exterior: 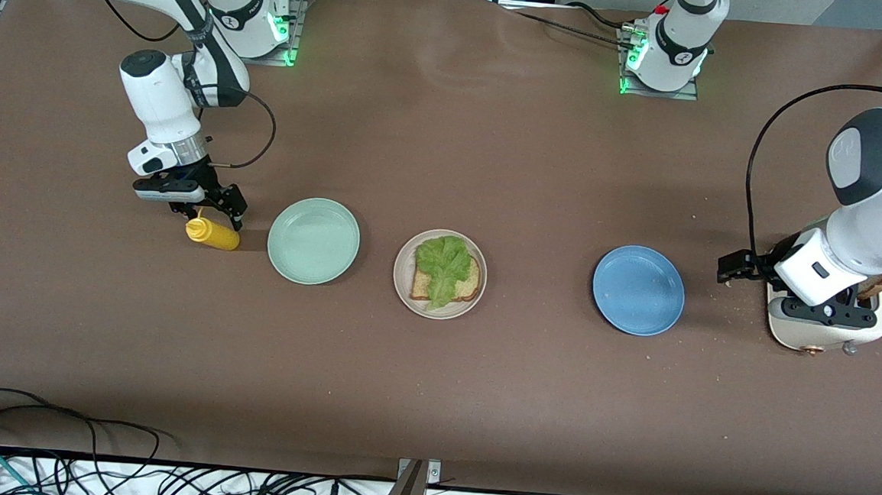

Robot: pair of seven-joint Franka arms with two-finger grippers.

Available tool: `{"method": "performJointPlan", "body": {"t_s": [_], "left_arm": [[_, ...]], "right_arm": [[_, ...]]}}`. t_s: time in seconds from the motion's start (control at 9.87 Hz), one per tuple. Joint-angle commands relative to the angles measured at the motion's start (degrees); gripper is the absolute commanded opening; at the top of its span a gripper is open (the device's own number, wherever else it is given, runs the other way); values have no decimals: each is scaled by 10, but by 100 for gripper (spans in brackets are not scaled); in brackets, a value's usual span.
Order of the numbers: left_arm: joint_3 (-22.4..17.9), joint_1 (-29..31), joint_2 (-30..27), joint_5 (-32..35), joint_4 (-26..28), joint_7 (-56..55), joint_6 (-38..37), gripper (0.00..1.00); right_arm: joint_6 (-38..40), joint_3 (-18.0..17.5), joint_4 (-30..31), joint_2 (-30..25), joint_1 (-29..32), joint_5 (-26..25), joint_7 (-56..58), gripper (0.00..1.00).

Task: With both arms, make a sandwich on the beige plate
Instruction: 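Grasp the mustard bottle with the right gripper and lift it, then raise the held mustard bottle with the right gripper toward the plates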

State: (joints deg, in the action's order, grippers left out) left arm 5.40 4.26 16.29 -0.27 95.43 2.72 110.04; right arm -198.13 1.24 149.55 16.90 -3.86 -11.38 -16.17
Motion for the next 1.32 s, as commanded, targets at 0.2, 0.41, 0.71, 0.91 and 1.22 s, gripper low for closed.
{"method": "performJointPlan", "body": {"t_s": [0.2,0.41,0.71,0.91,1.22], "left_arm": [[2,-1,-2,21,1,-9,-1,100],[2,-1,-1,21,1,-10,-1,100],[2,-3,-1,21,1,-10,-1,100],[2,-4,2,20,1,-10,-1,100],[2,-4,2,20,1,-10,-1,100]], "right_arm": [[-39,5,-10,31,-1,10,19,0],[-39,5,-11,31,-1,9,19,0],[-38,5,-15,16,0,7,23,0],[-26,5,-15,-8,0,6,25,0],[9,3,-25,-25,-1,6,25,0]]}}
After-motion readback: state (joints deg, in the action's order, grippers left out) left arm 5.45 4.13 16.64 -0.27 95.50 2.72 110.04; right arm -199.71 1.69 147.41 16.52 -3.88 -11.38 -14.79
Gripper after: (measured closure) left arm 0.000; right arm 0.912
